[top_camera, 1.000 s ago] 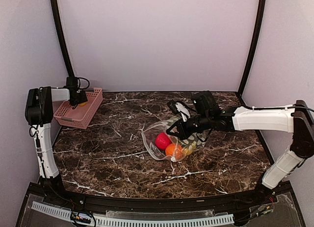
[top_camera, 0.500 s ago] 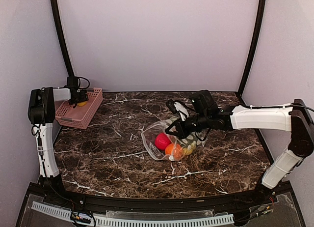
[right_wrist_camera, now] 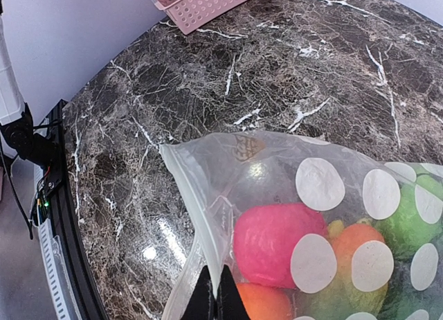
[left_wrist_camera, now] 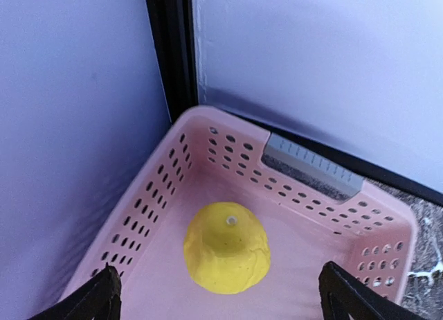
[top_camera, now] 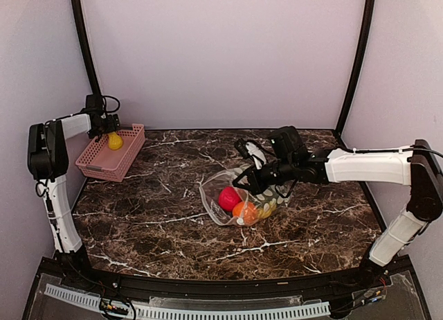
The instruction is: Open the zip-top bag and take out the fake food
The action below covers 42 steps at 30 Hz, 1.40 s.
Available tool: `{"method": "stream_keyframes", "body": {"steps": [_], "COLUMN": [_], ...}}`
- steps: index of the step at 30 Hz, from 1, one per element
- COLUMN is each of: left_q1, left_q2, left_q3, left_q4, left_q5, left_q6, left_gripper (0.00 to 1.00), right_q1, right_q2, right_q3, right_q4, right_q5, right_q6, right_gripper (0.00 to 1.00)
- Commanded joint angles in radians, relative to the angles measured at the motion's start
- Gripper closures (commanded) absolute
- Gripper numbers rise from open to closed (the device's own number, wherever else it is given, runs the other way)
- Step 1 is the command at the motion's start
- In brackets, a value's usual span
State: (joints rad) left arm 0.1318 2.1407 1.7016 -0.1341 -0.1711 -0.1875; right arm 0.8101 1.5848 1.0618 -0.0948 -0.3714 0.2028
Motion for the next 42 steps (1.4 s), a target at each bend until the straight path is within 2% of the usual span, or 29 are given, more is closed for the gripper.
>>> {"method": "stream_keyframes", "body": {"steps": [1,4,6,11,14,18,25,32,36,42], "left_q1": [-0.001,-0.014,-0.023,-0.083,-0.158,-0.235,-0.358,-0.52,-0.654,-0.841], "left_q2": [-0.161,-0.213,-0.26,-0.42,-0.52,-0.635,-0.842,-1.023,-1.113,-1.112], "left_q3": [-0.008,-0.018,-0.046,-0.224,-0.29,-0.425,-0.656,-0.896,-1.025,-1.17], "left_q4": [-0.12,-0.188,-0.211,-0.125,-0.112,-0.084,-0.007,0.127,0.273,0.494], "left_q5": [-0.064,-0.144,-0.136,-0.144,-0.143,-0.052,0.213,0.235,0.244,0.207], "left_q6": [-0.066,-0.109,-0.114,-0.097,-0.081,-0.073,-0.068,-0.041,0.019,0.147], "left_gripper": [0.01,0.01,0.01,0.01,0.01,0.01,0.01,0.01,0.01,0.01], "right_q1": [-0.009,-0.009,-0.01,-0.01,-0.011,-0.011,-0.011,-0.011,-0.011,-0.011], "right_q2": [0.004,0.004,0.004,0.002,-0.002,-0.006,-0.009,-0.022,-0.023,-0.026], "right_q3": [-0.015,-0.016,-0.014,-0.011,-0.017,-0.017,0.002,0.011,0.017,0.015], "right_q4": [0.061,0.07,0.073,0.073,0.076,0.077,0.06,0.037,0.019,0.003], "right_q5": [-0.016,-0.025,-0.028,-0.026,-0.026,-0.029,-0.036,-0.048,-0.058,-0.071], "right_q6": [-0.003,0.0,-0.002,-0.005,-0.009,-0.009,-0.014,-0.015,-0.017,-0.012], "right_gripper": [1.0,1.0,1.0,1.0,1.0,1.0,1.0,1.0,1.0,1.0]}}
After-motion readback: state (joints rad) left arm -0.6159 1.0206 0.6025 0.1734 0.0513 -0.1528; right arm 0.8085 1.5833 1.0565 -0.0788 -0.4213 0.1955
